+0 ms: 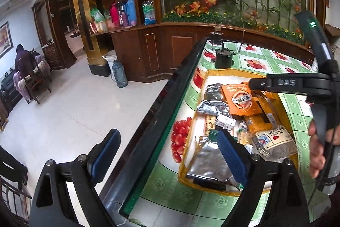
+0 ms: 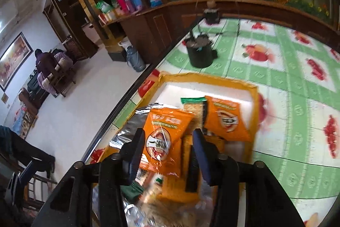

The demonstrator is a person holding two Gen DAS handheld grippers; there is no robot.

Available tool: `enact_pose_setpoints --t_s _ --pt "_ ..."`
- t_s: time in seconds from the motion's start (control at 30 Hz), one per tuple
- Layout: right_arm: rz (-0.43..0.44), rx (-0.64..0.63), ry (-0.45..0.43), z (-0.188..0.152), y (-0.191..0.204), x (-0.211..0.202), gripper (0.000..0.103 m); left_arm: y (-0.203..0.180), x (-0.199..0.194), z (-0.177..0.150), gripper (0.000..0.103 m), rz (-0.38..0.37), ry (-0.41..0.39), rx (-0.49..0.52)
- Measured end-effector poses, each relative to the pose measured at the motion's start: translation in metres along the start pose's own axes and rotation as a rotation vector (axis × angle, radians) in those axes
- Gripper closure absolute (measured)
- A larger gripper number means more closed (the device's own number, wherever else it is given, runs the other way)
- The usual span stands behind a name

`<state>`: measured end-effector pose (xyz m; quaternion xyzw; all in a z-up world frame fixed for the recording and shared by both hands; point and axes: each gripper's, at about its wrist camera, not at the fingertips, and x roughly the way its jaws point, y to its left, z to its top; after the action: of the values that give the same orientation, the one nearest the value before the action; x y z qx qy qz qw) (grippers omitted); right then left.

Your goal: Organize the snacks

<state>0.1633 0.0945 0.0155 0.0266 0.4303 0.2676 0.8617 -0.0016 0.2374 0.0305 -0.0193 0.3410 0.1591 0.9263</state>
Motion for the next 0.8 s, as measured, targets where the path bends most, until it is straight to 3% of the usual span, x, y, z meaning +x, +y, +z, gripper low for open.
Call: enact_pose_setpoints --t_s 0.2,0.4,0.8 --pt "-0.040 -0.013 -0.041 -0.021 -0.006 -0.039 0.052 -0.009 -0.010 -0.003 0.011 -0.009 -0.007 0.000" --pt "-0.079 -0.003 -0.069 -0.056 -0.012 -0.069 0.045 -0.018 -0.025 -0.005 0.011 -0.012 -0.032 0.003" --pt "-0.173 -0.047 -0.104 -0.111 -0.005 -0.103 0.041 -0.047 -0.055 -0.013 0.006 -0.026 -0.076 0.043"
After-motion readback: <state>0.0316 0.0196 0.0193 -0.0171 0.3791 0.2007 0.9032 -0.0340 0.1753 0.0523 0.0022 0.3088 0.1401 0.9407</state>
